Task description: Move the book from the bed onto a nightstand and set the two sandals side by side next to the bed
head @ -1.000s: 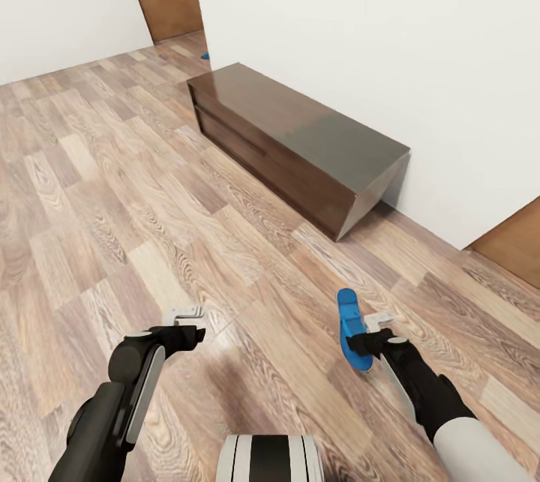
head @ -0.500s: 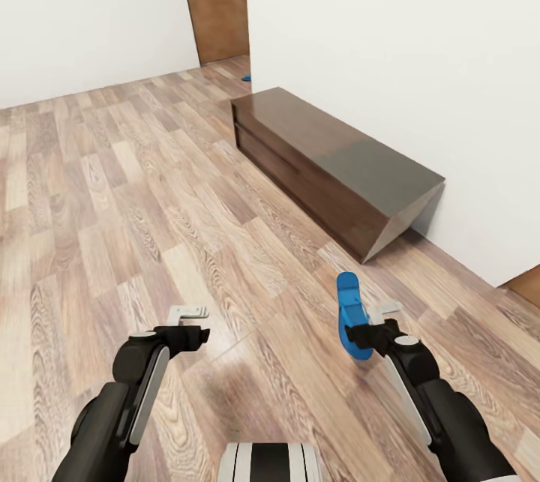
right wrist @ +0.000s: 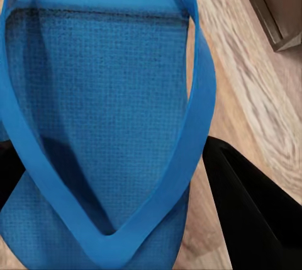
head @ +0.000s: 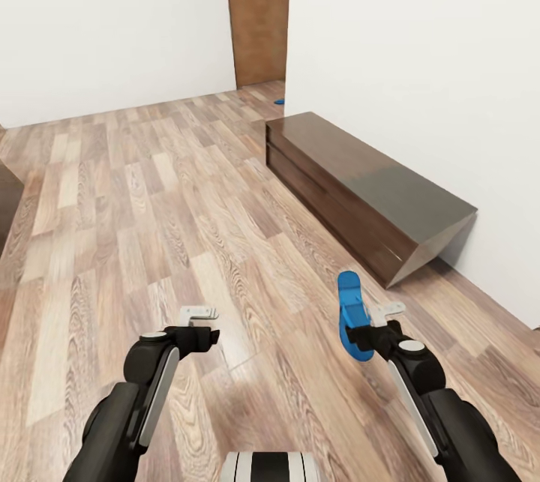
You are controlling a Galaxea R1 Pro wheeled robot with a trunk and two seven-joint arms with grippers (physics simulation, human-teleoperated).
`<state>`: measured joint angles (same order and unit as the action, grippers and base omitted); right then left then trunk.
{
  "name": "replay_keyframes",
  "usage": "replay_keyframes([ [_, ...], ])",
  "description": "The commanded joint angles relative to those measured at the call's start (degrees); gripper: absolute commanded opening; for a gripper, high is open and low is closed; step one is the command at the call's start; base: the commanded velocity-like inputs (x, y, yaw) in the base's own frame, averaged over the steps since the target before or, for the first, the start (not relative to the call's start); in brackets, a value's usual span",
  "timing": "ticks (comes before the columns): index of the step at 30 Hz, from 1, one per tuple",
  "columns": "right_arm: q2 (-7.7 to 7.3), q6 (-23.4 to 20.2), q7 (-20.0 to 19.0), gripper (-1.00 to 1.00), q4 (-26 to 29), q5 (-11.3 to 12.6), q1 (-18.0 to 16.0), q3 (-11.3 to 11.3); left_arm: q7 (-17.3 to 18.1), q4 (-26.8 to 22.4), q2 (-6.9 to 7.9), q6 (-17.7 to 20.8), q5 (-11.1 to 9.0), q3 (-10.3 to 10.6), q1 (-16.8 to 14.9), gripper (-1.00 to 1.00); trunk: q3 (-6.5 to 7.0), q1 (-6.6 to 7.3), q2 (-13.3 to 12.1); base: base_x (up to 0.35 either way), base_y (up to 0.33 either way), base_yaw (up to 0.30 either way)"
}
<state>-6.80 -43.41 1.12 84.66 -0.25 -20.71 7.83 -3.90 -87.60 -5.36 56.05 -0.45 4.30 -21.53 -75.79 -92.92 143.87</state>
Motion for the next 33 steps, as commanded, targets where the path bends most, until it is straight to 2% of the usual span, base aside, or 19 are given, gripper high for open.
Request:
replay_keyframes([
  [1,-0.06,-0.71,0.11,-1.0,0.2,0.05,0.02,0.09,-0.32,0.0,-0.05,0.24,-0.07,0.08,-0.06,1.0,0.25,0.03,0.0,0.0,0.0,0.231],
  [13,-0.06,-3.48,0.1,-1.0,0.26,0.07,0.04,0.09,-0.32,0.06,-0.09,0.21,-0.17,0.09,-0.06,1.0,3.56,0.34,-0.16,0.0,0.0,0.244],
  [33,-0.06,-3.78,0.02,-1.0,-0.06,0.07,0.06,0.08,-0.32,0.06,-0.1,0.2,-0.17,0.09,-0.07,1.0,8.42,0.86,-0.43,0.0,0.0,0.265],
])
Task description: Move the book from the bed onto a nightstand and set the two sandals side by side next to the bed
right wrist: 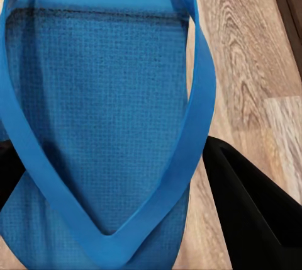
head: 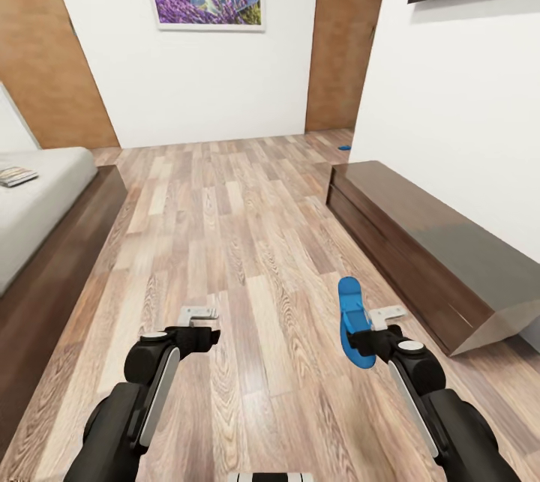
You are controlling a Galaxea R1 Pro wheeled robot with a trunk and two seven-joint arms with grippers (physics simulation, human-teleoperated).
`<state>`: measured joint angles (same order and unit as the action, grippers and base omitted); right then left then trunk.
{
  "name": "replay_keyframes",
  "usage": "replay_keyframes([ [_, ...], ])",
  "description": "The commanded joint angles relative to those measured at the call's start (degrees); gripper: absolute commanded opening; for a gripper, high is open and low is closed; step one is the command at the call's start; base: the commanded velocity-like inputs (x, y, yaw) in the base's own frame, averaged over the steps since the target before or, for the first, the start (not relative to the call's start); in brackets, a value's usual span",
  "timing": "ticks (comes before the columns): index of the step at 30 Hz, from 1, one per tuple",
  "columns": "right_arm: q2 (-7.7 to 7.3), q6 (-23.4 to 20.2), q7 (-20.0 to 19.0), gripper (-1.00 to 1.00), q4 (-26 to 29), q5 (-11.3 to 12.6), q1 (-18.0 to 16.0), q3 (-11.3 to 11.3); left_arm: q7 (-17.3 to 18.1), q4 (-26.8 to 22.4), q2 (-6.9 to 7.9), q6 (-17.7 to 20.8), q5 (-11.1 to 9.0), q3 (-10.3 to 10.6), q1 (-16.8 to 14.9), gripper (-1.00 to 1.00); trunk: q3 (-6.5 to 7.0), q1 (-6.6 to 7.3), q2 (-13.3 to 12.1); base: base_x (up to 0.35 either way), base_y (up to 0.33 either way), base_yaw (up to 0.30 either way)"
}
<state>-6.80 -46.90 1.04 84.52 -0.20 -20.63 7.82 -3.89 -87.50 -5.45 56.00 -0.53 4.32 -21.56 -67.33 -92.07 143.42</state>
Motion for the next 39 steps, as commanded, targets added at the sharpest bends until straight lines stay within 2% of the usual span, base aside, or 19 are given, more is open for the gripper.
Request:
replay_keyframes([
  [1,-0.06,-0.3,0.1,-1.0,0.06,0.06,-0.02,0.09,-0.33,-0.03,0.0,0.25,-0.08,0.07,-0.02,1.0,0.18,0.04,0.0,0.0,0.0,0.141],
  [15,-0.06,-0.3,0.1,-1.0,-0.09,0.12,-0.02,0.09,-0.33,-0.03,-0.04,0.24,-0.08,0.07,-0.04,1.0,3.28,0.4,-0.18,0.0,0.0,0.048],
  [24,-0.06,-0.3,0.1,-1.0,-0.23,0.08,-0.02,0.09,-0.33,-0.03,-0.06,0.23,-0.08,0.07,-0.02,1.0,4.9,2.37,-3.79,0.0,0.0,0.244],
  [39,-0.06,-0.3,0.1,-1.0,-0.37,0.04,-0.04,0.09,-0.33,-0.03,-0.37,0.22,-0.17,0.07,-0.03,1.0,7.02,5.67,-9.81,0.0,0.0,0.141],
])
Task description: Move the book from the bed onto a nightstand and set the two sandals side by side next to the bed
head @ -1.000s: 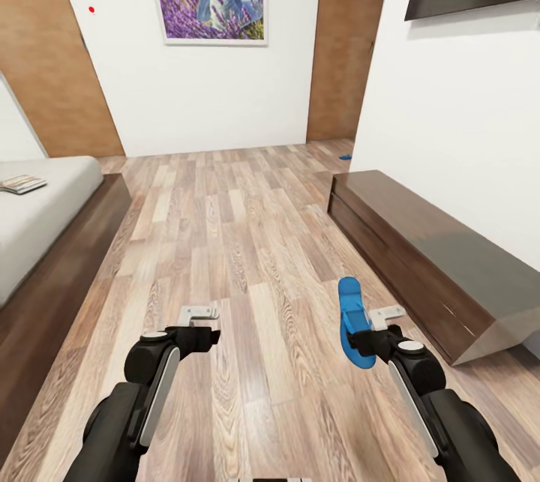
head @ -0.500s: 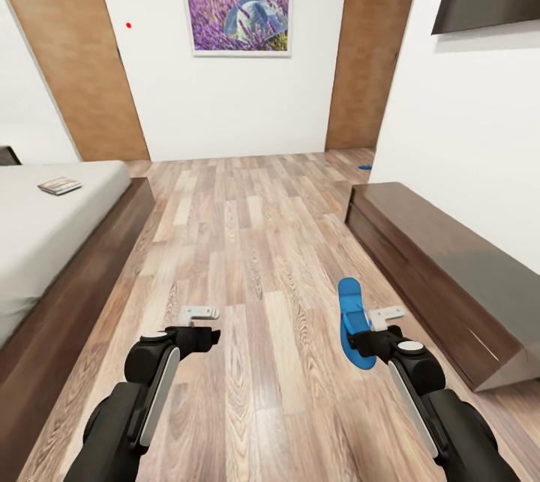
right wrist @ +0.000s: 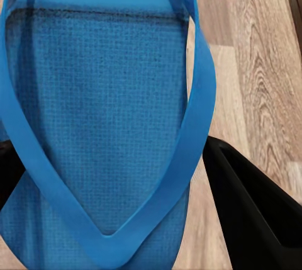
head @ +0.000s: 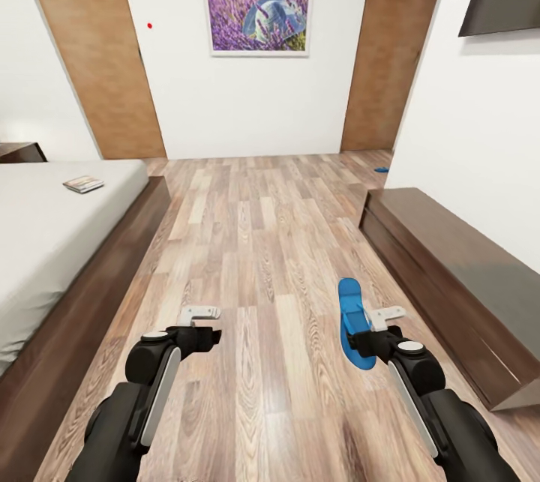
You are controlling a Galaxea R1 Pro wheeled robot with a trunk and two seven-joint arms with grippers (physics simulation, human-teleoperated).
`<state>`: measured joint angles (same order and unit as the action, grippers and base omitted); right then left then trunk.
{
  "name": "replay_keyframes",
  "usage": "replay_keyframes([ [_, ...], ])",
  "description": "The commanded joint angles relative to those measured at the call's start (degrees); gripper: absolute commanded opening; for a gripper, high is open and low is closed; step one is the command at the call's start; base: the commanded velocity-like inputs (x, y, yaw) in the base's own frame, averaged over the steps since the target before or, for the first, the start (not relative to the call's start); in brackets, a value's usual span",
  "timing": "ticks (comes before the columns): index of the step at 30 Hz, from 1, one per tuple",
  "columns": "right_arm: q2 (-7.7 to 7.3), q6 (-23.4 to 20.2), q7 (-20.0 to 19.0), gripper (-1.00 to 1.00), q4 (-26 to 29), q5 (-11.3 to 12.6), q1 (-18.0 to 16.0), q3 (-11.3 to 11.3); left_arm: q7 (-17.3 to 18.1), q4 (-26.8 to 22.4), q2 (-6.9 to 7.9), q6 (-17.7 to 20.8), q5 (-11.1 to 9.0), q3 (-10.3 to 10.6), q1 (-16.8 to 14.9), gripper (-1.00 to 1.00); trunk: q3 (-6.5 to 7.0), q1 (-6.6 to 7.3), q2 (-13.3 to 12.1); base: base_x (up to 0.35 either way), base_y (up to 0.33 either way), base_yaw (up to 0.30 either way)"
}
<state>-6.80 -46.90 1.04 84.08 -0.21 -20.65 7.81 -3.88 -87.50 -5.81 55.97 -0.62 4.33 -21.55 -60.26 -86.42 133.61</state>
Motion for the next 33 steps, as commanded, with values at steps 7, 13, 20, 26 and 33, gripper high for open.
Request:
replay_keyframes([
  [7,-0.06,-0.29,0.1,-1.0,0.03,0.08,-0.03,0.1,-0.34,-0.04,-0.16,0.24,-0.08,0.07,-0.05,1.0,0.98,1.55,-2.8,0.0,0.0,0.098],
  [13,-0.08,-0.29,0.1,-1.0,0.03,0.06,-0.03,0.1,-0.34,-0.04,-0.17,0.2,-0.08,0.07,-0.02,1.0,1.33,1.99,-3.6,0.0,0.0,0.006],
  [20,-0.1,-0.26,0.1,-1.0,-0.07,0.04,-0.01,0.1,-0.34,-0.04,-0.17,0.19,-0.1,1.34,-0.02,1.0,1.33,1.99,-3.6,0.198,0.0,0.001],
  [26,-0.14,-0.09,0.1,-1.0,-0.15,0.03,0.0,0.1,-0.53,-0.04,-0.17,0.19,-0.15,1.33,-0.06,1.0,1.33,1.99,-3.6,0.337,0.0,0.0],
  [33,-0.14,-0.03,0.1,-1.0,-0.15,0.03,-0.03,0.1,-0.75,-0.04,-0.1,0.19,0.04,1.38,-0.01,1.0,1.33,1.99,-3.6,0.338,0.0,0.0],
])
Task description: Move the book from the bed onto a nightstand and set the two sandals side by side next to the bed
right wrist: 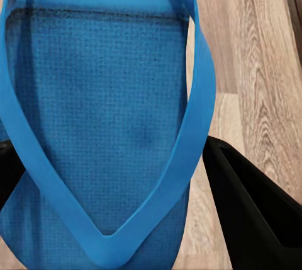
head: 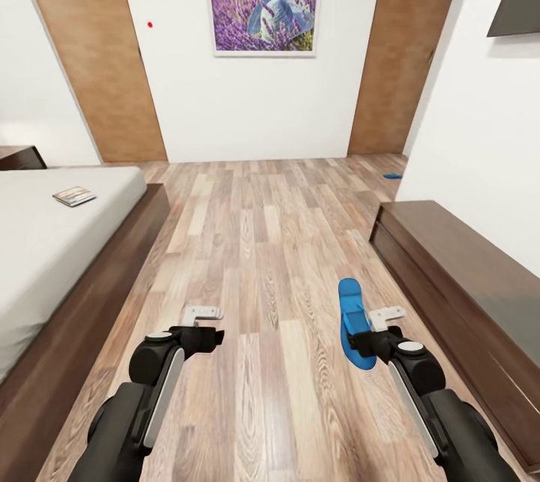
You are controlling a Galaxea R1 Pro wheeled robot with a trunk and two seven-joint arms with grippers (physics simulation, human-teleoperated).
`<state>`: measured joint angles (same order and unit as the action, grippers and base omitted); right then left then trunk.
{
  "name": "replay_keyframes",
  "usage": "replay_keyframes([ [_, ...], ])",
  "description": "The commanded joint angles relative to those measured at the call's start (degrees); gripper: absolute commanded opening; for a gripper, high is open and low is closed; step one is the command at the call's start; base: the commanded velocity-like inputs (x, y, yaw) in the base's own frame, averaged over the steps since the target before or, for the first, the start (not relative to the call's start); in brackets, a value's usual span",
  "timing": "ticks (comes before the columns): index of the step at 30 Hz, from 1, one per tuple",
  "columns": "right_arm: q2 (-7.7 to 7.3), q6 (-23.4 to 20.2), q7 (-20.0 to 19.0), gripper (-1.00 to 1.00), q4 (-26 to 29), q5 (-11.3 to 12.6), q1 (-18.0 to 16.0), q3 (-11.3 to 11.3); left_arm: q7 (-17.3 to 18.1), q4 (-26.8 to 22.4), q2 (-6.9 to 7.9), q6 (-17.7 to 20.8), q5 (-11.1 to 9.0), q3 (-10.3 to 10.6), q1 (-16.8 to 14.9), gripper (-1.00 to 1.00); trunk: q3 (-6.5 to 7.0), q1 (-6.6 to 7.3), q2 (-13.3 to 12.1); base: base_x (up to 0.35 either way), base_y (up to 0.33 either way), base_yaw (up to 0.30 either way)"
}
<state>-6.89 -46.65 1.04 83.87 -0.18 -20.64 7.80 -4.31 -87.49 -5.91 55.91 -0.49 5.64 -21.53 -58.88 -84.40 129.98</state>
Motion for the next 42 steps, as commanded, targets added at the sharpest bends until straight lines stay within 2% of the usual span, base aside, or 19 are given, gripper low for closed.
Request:
replay_keyframes([
  [1,-0.05,-0.29,0.1,-1.0,0.05,0.01,-0.04,0.12,-0.33,-0.05,0.0,0.25,-0.1,0.06,-0.05,1.0,-0.05,-0.03,0.02,0.338,0.0,0.0],
  [8,0.01,-0.4,0.1,-1.0,-0.03,-0.06,-0.01,0.19,-0.35,-0.05,0.02,0.25,-0.2,0.07,-0.02,1.0,-0.09,-0.03,0.02,0.338,0.0,0.0],
  [19,0.0,-0.46,0.1,-1.0,-0.03,-0.08,-0.01,0.19,-0.35,-0.05,0.02,0.25,-0.3,0.07,-0.02,1.0,-0.86,-0.03,0.02,0.338,0.0,0.0],
  [42,0.03,-0.38,0.1,-1.0,-0.11,-0.08,-0.04,0.19,-0.35,-0.05,-0.01,0.25,-0.3,0.07,-0.04,1.0,-0.9,-0.03,0.02,0.336,0.012,0.0],
])
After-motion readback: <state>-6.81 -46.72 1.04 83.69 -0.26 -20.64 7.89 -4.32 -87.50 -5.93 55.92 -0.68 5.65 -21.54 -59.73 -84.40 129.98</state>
